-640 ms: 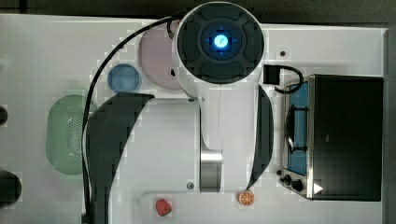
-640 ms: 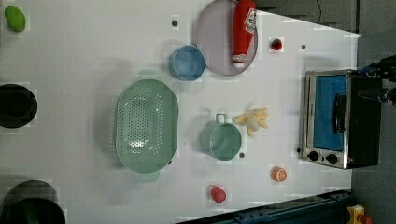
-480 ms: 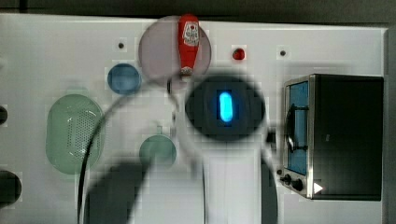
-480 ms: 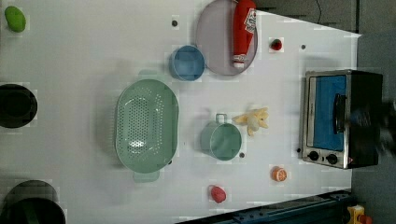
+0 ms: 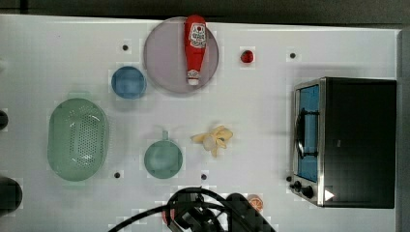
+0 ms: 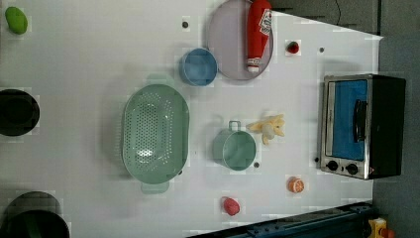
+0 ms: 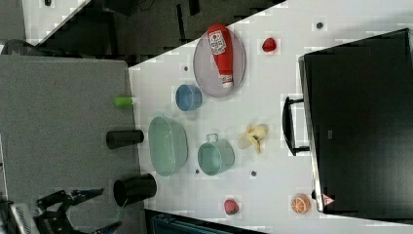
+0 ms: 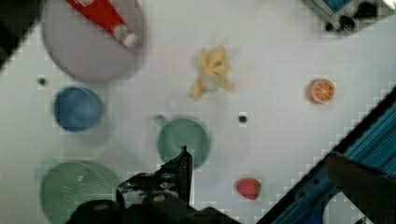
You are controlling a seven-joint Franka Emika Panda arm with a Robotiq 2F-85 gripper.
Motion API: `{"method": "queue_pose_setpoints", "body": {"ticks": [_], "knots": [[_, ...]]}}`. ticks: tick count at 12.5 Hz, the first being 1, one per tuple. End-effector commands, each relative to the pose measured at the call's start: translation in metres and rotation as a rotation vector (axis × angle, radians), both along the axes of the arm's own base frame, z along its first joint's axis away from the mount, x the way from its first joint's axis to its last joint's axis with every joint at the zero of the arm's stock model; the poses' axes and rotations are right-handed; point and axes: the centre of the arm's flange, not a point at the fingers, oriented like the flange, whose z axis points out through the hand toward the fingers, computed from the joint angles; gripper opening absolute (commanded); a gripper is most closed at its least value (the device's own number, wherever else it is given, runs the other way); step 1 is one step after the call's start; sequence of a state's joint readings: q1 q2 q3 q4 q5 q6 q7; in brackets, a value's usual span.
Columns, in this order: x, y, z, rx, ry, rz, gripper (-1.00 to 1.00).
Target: Pick banana from table and place on oven.
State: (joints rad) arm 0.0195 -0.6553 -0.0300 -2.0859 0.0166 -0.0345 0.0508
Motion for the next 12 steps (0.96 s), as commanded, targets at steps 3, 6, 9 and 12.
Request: {"method": "queue_pose_setpoints", "body": {"ticks": [3, 6, 9, 12], "knots": [[0.077, -0.013, -0.117, -0.012, 0.171, -0.066, 1.00], [0.109, -0.013, -0.185, -0.016, 0.183, -0.068, 1.00], [0.129, -0.017, -0.249, -0.018, 0.157, -0.078, 1.00], [0.135, -0.022, -0.318, -0.020, 0.157, -0.089, 1.00]]}}
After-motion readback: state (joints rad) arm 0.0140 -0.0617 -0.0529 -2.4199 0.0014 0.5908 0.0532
